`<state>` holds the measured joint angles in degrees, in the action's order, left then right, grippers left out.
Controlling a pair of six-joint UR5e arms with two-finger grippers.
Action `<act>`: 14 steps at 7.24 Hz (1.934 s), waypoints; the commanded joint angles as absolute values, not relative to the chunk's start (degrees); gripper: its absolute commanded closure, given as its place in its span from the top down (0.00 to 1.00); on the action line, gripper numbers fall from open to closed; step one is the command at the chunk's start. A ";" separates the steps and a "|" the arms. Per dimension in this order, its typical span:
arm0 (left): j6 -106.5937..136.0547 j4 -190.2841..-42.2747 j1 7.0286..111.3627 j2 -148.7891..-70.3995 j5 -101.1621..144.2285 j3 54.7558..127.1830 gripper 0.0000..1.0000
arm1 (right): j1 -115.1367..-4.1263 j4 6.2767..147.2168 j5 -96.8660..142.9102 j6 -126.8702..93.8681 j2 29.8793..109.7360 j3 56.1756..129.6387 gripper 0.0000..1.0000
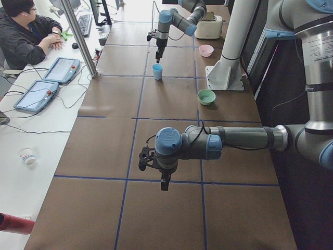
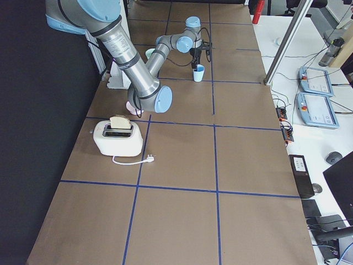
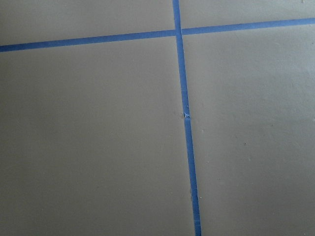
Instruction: Stack blue cups with both arms
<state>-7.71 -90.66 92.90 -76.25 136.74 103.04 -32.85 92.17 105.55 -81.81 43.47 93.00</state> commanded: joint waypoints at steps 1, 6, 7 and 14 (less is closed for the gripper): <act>-5.99 -90.62 92.90 -76.38 136.67 103.09 1.00 | -39.68 92.37 114.02 -73.00 46.03 93.08 0.99; -2.02 -91.14 92.72 -77.87 136.32 103.18 1.00 | -67.18 92.11 133.21 -21.39 69.46 94.04 0.99; -2.80 -91.14 92.72 -77.87 136.23 103.10 1.00 | -72.54 92.11 135.16 -10.48 75.00 94.39 0.99; -3.60 -93.51 92.64 -78.40 136.58 99.86 1.00 | -89.74 91.67 135.70 12.05 98.25 97.11 1.00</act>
<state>-3.54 -93.39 92.66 -78.30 136.54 101.69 -89.25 91.69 135.66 12.42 95.99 95.75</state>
